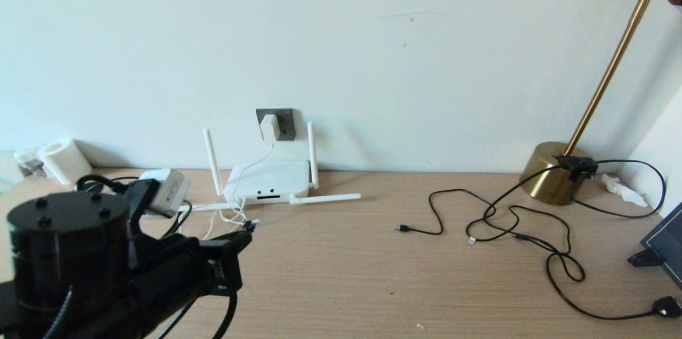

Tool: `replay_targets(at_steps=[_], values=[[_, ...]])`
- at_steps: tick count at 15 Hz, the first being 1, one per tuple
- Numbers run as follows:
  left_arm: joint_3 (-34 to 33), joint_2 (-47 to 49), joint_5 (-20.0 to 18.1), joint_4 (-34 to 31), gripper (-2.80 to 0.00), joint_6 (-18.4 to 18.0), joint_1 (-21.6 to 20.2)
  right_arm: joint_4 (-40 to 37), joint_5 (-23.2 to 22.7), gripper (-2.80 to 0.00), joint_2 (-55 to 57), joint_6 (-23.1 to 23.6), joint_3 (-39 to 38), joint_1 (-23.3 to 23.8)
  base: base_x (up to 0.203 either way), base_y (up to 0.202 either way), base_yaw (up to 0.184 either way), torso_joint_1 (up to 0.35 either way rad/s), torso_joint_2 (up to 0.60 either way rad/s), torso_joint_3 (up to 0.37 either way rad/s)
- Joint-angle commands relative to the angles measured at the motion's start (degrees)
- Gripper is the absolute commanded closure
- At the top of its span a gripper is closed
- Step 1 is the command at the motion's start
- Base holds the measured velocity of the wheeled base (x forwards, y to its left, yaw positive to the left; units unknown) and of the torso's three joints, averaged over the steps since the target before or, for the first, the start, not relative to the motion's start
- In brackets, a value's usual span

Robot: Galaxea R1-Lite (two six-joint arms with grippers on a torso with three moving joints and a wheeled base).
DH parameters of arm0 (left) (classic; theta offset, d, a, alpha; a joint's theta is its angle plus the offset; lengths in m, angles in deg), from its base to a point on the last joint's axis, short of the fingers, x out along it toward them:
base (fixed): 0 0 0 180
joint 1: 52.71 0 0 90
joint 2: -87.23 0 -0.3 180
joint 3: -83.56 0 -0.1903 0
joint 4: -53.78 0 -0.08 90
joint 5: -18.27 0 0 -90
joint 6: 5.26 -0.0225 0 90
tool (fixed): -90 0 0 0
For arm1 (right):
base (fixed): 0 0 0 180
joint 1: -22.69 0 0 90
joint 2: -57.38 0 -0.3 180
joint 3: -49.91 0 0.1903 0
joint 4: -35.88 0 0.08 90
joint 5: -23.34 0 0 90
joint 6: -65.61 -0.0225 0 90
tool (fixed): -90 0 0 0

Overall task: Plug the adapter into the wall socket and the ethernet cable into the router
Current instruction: Align cable and router interface

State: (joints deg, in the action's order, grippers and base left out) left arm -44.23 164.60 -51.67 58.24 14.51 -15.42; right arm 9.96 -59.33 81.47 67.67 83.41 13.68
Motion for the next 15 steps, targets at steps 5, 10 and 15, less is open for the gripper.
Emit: replay_targets(at_steps=[5,10,15], values=[[-0.4,1.6,-0.5,-0.1,0.0,0.1,0.6,-0.2,-1.5,0.0,-4.3,1.6,-7.0,0.4,0.0,0.0,0.0,0.0,0.0,0.0],[0.1,2.6,-0.5,-0.1,0.0,-0.1,0.6,-2.4,-0.3,0.0,-2.8,4.3,-6.3,10.7,0.0,0.0,0.0,0.0,0.0,0.0],[1.4,4.7,2.3,0.4,0.0,-1.0,-0.3,-2.4,-3.8,0.0,-23.5,4.3,-6.8,9.7,0.0,0.0,0.0,0.0,0.0,0.0]])
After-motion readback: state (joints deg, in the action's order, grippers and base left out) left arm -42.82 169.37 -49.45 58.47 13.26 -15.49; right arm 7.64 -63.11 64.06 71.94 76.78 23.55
